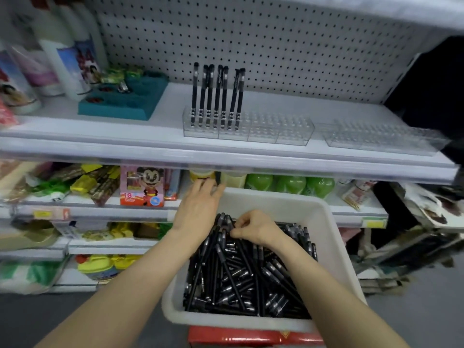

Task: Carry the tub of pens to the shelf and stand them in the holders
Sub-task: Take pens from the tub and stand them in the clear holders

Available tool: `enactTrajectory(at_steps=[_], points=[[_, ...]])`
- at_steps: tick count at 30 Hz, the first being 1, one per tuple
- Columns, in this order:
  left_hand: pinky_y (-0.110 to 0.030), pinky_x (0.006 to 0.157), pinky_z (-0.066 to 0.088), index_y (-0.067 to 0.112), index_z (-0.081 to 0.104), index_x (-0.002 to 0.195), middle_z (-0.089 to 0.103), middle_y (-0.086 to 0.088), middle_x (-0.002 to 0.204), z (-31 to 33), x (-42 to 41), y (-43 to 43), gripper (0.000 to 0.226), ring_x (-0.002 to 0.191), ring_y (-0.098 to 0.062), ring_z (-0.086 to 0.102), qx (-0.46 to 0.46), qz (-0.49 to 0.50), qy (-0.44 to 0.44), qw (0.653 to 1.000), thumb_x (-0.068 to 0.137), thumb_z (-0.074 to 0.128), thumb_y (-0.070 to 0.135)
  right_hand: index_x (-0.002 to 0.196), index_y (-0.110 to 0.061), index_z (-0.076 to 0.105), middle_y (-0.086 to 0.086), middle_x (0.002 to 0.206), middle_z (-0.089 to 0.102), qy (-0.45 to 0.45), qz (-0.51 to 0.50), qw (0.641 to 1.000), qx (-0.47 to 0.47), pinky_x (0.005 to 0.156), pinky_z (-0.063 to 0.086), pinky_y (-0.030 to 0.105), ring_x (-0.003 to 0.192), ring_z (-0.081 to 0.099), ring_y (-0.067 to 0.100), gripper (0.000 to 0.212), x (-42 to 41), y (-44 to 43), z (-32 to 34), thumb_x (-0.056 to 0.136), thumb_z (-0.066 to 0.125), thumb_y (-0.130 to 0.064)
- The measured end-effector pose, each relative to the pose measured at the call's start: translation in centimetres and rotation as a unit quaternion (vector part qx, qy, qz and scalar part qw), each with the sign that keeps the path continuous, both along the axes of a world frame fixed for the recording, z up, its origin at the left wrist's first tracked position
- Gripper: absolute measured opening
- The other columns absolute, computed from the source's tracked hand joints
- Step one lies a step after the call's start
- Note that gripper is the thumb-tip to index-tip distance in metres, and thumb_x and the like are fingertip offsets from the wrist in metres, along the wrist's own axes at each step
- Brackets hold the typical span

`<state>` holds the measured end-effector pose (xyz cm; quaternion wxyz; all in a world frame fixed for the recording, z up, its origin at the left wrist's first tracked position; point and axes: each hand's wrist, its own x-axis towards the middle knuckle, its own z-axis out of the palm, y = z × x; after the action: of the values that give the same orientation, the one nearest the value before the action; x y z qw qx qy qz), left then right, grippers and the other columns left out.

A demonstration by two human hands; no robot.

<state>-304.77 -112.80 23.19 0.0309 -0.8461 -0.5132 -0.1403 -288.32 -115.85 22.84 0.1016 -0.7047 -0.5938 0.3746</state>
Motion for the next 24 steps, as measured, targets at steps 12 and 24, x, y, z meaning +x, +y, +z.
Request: enactTrajectory(at_steps=[12,24], points=[[-0.046,0.098,0.045,0.014,0.057,0.131,0.055,-0.013,0.130,9.8,1.5,7.1,0.052,0.120,-0.032,0.049,0.210,-0.022,-0.042,0.977,0.081,0.073,0.013,0.106,-0.008,0.050,0.017,0.082,0.068,0.243,-0.026,0.932,0.266,0.067,0.058,0.028,0.066,0.066,0.018,0.014,5.3,6.2,16.2,0.095,0.059,-0.006],[-0.050,0.096,0.042,0.021,0.059,0.130,0.057,-0.010,0.123,8.0,1.9,10.1,0.054,0.112,-0.033,0.050,0.213,0.001,-0.053,0.976,0.079,0.075,0.009,0.096,-0.021,0.059,-0.002,0.082,0.067,0.200,-0.082,0.863,0.458,0.080,0.059,0.037,0.076,0.068,0.018,0.007,4.3,15.0,17.0,0.095,0.062,-0.015]])
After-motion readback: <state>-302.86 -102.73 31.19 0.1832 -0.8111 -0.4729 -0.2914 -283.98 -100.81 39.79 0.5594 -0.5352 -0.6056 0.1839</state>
